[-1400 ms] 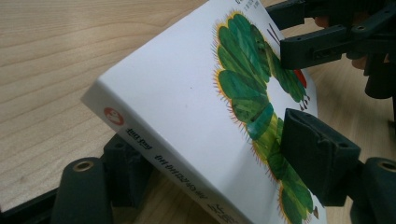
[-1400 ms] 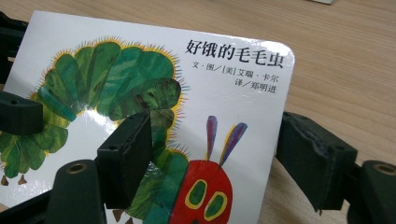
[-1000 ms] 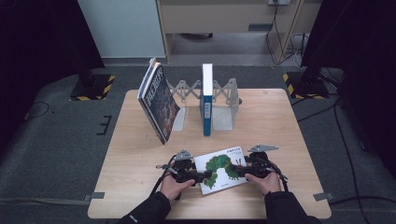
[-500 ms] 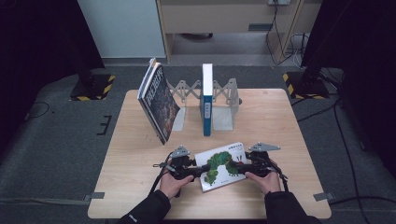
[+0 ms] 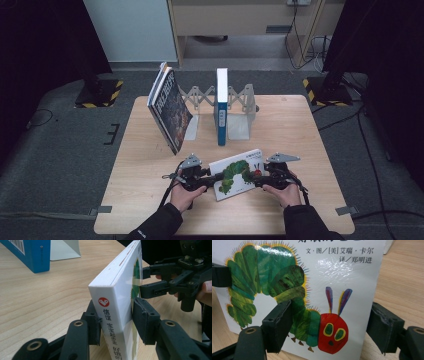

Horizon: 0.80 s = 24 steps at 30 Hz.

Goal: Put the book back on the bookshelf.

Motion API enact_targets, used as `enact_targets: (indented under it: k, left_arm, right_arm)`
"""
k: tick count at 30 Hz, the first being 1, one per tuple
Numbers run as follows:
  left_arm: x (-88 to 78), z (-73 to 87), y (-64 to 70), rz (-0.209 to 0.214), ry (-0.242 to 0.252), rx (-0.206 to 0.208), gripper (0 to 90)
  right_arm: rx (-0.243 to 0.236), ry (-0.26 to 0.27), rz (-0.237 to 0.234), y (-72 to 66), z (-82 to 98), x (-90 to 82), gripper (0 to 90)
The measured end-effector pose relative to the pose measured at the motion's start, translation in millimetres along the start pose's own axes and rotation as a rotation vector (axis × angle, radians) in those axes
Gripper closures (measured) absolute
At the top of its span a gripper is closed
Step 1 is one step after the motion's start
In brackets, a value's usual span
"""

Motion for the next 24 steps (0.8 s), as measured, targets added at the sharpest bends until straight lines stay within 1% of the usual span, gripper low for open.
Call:
enact_targets:
  k: [2,4,5,7,11,13,16,17,18,23,24]
  left_arm:
    - [-0.4,-3.5,0.6,-0.006,0.018,0.014,60.5]
    - [-0.9,-7.0,1.9,-0.026,0.030,0.056,61.4]
    - [-0.5,-7.0,2.4,-0.025,0.033,0.067,61.4]
    - [-0.3,-5.5,2.2,-0.014,0.049,0.067,61.6]
    - [-0.1,-3.4,3.3,0.003,0.062,0.064,61.9]
    - [0.6,-1.8,3.6,0.016,0.066,0.049,61.9]
    - [2.2,0.3,4.2,0.033,0.061,0.041,59.7]
    - [3.6,1.4,5.0,0.043,0.057,0.042,58.5]
    - [4.6,2.6,5.5,0.042,0.050,0.047,56.9]
    - [9.5,6.9,6.3,0.057,0.034,0.046,55.4]
    - [11.6,9.1,6.9,0.059,0.021,0.054,54.9]
  right_arm:
    - [-0.008,0.016,0.003,0.9,-2.1,-0.9,26.2]
    - [-0.010,0.038,0.006,1.1,-5.2,-1.9,26.4]
    - [-0.017,0.043,0.007,1.4,-5.9,-1.9,26.1]
    - [-0.028,0.046,0.010,2.1,-5.8,-2.2,25.8]
    - [-0.040,0.058,0.007,1.9,-4.9,-2.8,25.8]
    - [-0.048,0.058,0.004,1.9,-4.3,-3.2,25.8]
    - [-0.069,0.057,0.011,1.7,-3.4,-2.8,25.5]
    - [-0.067,0.059,0.012,1.6,-3.5,-2.6,25.4]
    - [-0.068,0.059,0.011,1.6,-3.5,-2.6,25.4]
    - [-0.068,0.060,0.011,1.6,-3.5,-2.6,25.5]
    - [-0.069,0.060,0.011,1.6,-3.6,-2.6,25.5]
Point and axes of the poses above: each handheld gripper's, and its own axes: x roughly forward along the jaws, z roughly out of its underside, y roughly to its right, the point moved 7 cm from there along x, roughly forward along the jaws, and after that the axes turned 7 degrees about x, right-handed, at the moved point
